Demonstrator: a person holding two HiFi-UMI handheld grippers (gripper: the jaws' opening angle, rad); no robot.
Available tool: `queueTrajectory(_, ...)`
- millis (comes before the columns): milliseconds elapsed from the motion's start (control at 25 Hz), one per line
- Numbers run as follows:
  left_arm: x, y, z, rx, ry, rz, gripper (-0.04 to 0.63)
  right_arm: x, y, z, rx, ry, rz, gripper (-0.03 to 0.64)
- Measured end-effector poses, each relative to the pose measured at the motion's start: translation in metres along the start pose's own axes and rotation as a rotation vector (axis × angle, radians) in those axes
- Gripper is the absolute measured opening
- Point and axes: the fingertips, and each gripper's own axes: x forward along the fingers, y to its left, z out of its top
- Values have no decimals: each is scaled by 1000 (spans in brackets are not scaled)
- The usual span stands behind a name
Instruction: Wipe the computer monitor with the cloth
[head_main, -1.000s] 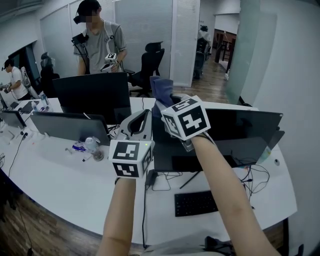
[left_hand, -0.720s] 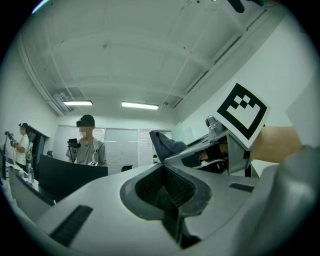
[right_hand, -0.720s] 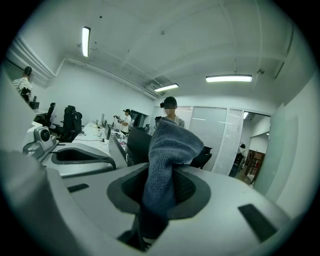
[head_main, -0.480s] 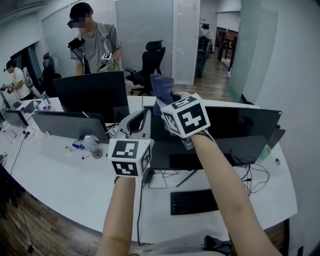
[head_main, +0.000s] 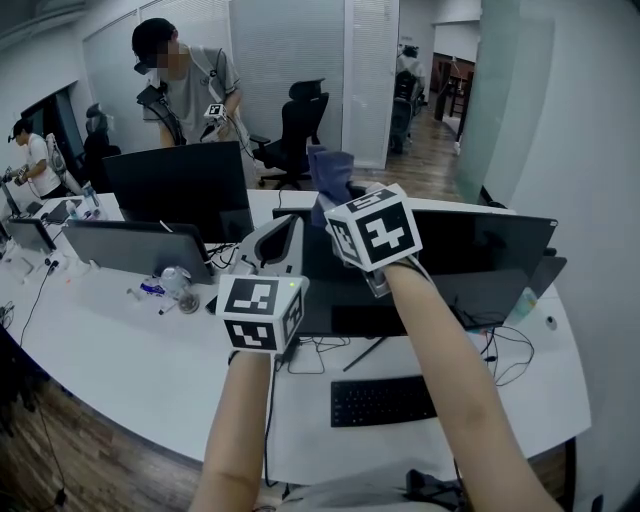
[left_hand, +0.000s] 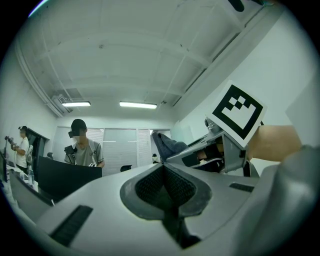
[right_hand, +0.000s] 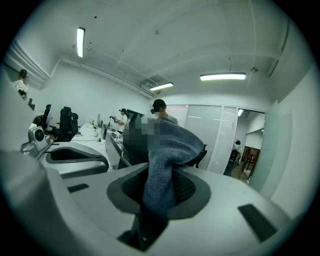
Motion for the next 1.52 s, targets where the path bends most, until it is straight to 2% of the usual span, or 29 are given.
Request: queueTrajectory(1520,39,-106,14,43,21,-60,9,-61,-91,-40,45,16,-35,91)
